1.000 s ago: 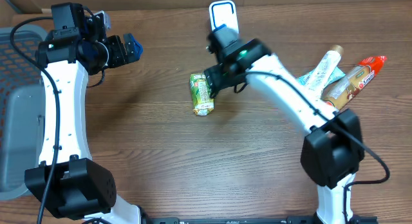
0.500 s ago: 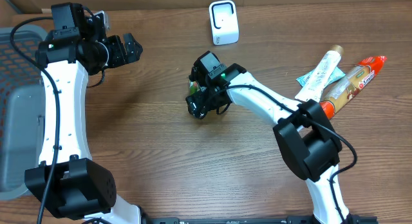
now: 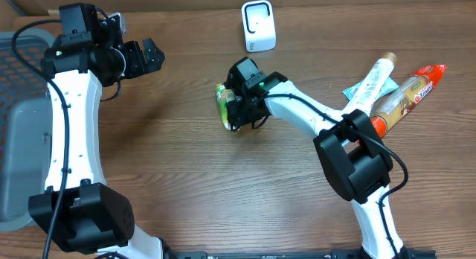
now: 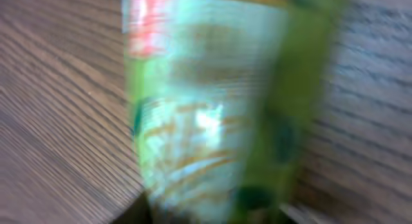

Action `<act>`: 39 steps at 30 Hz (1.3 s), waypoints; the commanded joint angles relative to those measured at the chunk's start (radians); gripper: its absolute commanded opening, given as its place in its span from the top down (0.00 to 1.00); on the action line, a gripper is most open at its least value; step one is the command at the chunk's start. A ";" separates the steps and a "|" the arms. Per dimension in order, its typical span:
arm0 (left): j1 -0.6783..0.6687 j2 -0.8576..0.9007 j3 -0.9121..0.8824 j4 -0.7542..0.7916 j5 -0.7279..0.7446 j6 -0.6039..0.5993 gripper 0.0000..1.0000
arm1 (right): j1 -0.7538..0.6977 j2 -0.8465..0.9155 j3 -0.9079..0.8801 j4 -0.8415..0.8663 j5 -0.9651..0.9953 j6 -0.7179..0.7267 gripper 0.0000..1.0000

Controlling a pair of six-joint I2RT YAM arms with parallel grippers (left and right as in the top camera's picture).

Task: Scan the item barcode
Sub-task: 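Lift the green tea pouch up to the scanner with the right gripper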

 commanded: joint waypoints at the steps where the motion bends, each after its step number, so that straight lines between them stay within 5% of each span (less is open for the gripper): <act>1: 0.000 -0.010 0.015 0.005 -0.006 -0.009 0.01 | -0.039 0.019 0.005 -0.034 -0.071 0.002 0.91; 8: 0.000 -0.010 0.015 0.005 -0.006 -0.009 0.01 | -0.161 -0.102 0.047 -0.095 -0.378 -0.087 0.96; 15: 0.000 -0.010 0.015 0.005 -0.006 -0.009 0.01 | -0.340 -0.253 0.048 -0.121 -0.959 -0.271 0.96; 22: 0.000 -0.010 0.015 0.005 -0.006 -0.009 0.00 | -0.465 -0.325 0.048 -0.114 -1.276 -0.285 0.96; 39: 0.000 -0.010 0.015 0.005 -0.006 -0.009 0.01 | -0.490 -0.404 0.070 -0.102 -1.227 -0.235 0.96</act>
